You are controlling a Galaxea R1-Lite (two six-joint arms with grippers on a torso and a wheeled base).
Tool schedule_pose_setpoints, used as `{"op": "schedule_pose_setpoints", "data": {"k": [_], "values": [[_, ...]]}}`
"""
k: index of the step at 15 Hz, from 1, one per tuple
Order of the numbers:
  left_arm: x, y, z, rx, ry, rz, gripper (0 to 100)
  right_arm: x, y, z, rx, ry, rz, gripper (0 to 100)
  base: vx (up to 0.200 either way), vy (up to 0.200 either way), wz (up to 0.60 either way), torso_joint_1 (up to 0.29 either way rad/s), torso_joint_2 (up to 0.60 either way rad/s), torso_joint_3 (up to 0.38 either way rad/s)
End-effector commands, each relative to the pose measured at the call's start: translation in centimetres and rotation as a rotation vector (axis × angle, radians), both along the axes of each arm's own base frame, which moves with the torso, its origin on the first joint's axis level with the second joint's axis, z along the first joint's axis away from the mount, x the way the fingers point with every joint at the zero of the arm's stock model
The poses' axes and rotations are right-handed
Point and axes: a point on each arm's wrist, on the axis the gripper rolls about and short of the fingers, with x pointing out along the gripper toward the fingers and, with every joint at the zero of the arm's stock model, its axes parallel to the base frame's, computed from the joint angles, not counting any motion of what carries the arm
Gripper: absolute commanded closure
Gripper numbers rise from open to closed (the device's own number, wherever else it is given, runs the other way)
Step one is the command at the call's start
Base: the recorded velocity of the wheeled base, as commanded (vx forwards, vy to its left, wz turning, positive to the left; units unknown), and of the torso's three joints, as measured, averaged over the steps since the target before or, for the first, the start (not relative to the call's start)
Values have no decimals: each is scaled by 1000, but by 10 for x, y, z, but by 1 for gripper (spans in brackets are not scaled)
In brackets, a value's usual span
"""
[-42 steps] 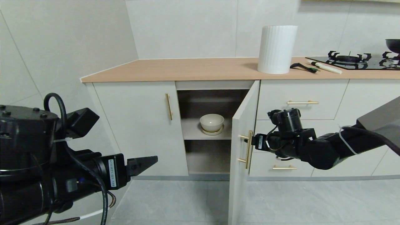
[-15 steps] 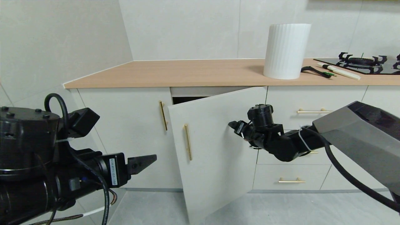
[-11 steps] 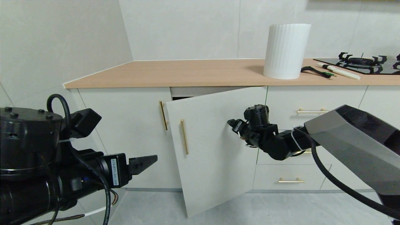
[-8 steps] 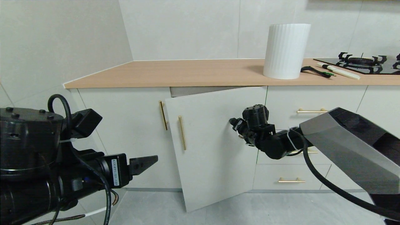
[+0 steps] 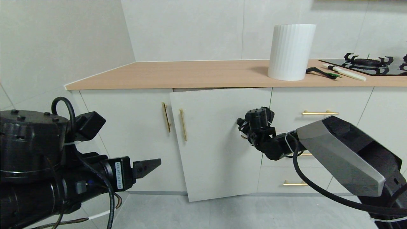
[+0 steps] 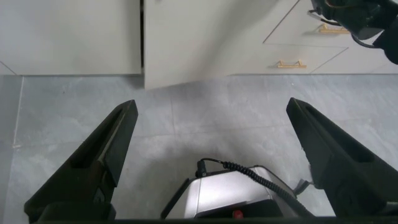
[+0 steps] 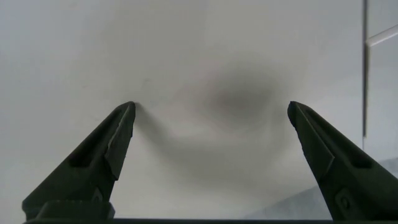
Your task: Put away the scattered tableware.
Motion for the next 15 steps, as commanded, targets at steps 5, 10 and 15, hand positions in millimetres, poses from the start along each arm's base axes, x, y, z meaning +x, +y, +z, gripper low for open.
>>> {"op": "schedule_pose_setpoints", "data": {"k": [5,10,15], "values": [[2,-1,-1,2,6,1,0,16,-3,-12,-13,-23,-70,0,0,0,0,0,0,0],[4,1,0,0,2,13,0,21,-9,-15,-16,-27,-90,0,0,0,0,0,0,0],[4,1,-1,1,3,13,0,12,-12,1,-10,-26,-79,0,0,0,0,0,0,0]]}}
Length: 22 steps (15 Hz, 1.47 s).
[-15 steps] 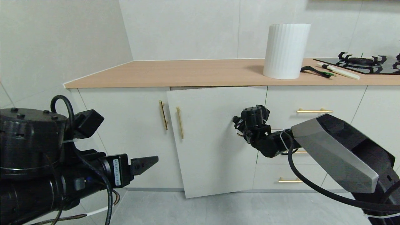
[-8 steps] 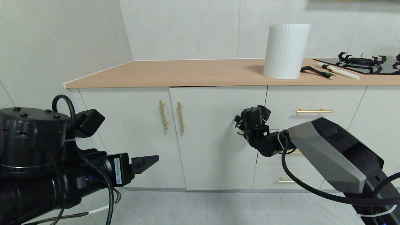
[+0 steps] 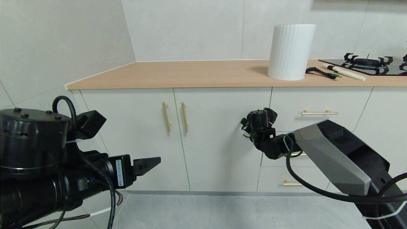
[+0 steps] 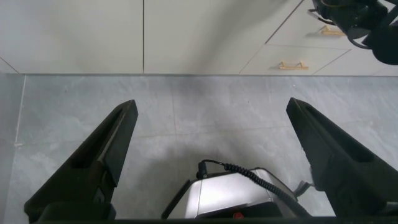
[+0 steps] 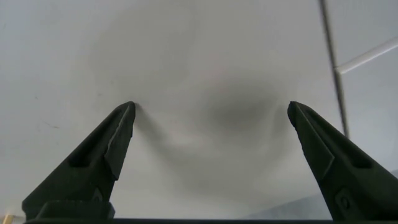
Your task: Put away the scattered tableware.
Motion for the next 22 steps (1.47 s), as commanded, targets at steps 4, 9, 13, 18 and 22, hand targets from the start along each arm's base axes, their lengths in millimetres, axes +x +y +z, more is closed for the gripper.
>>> {"op": "schedule_pose_setpoints", "data": {"k": [4,9,13,18,22], "values": [[0,0,-1,2,4,0,0,-87,-4,50,52,140,362,0,0,0,0,0,0,0],[0,0,0,-1,1,1,0,-144,-33,71,40,129,727,0,0,0,0,0,0,0],[-9,5,8,-19,-37,2,0,-176,-51,95,-89,63,660,0,0,0,0,0,0,0],[-47,27,36,-100,-193,5,0,-278,-110,159,-211,-93,561,0,0,0,0,0,0,0],[-93,62,29,-74,-322,78,0,-371,-164,160,-354,-202,404,0,0,0,0,0,0,0]]}}
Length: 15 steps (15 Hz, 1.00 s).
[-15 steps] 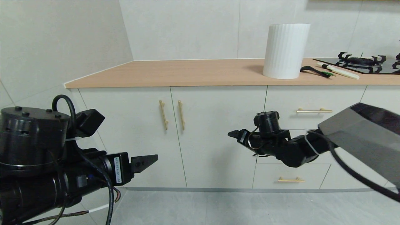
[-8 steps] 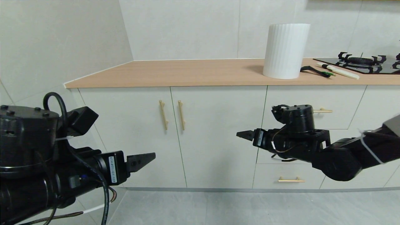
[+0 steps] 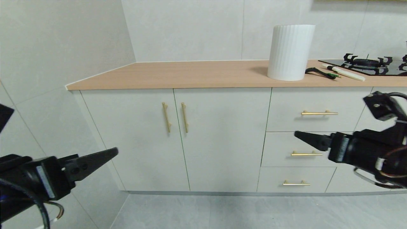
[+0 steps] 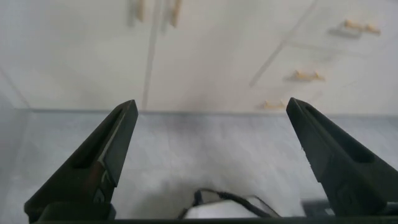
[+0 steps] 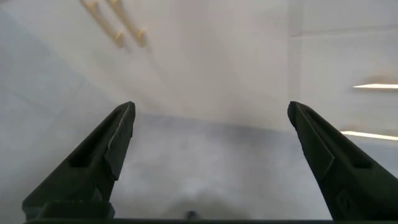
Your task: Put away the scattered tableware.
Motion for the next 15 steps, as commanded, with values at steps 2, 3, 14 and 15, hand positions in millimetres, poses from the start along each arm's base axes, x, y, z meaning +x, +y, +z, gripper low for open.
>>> {"op": "schedule_pose_setpoints", "data": {"k": [2,3,14,15], "values": [[-57,31,-12,30,-159,36,0,-100,-58,10,-36,-180,-143,0,0,0,0,0,0,0],[-70,38,-17,46,-205,56,0,-119,-69,6,-40,-185,-162,0,0,0,0,0,0,0],[-168,66,-63,204,-410,355,0,-238,-101,-49,-267,-376,-585,0,0,0,0,0,0,0],[-168,67,-64,214,-402,408,0,-241,-100,-51,-265,-392,-606,0,0,0,0,0,0,0]]}}
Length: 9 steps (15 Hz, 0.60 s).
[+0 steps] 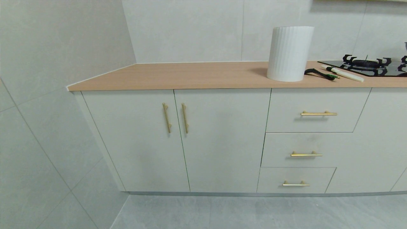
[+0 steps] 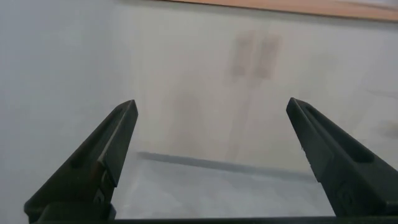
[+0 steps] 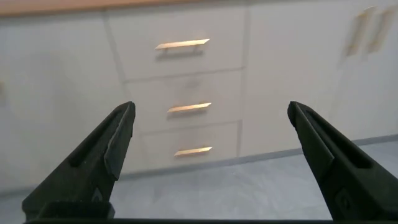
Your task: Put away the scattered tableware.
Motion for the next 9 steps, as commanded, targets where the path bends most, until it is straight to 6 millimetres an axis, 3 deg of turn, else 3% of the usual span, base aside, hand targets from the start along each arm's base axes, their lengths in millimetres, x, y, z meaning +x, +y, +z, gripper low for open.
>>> {"op": "schedule_pose_setpoints", "data": {"k": [1,5,9], "values": [[-6,0,-2,-5,-34,62,0,-16,2,-11,1,-81,-50,0,0,0,0,0,0,0],[-9,-3,-3,-11,-43,199,0,-7,2,-26,46,-29,-70,0,0,0,0,0,0,0],[-6,-10,-36,60,-6,150,0,10,2,-49,39,-22,-51,0,0,0,0,0,0,0]]}}
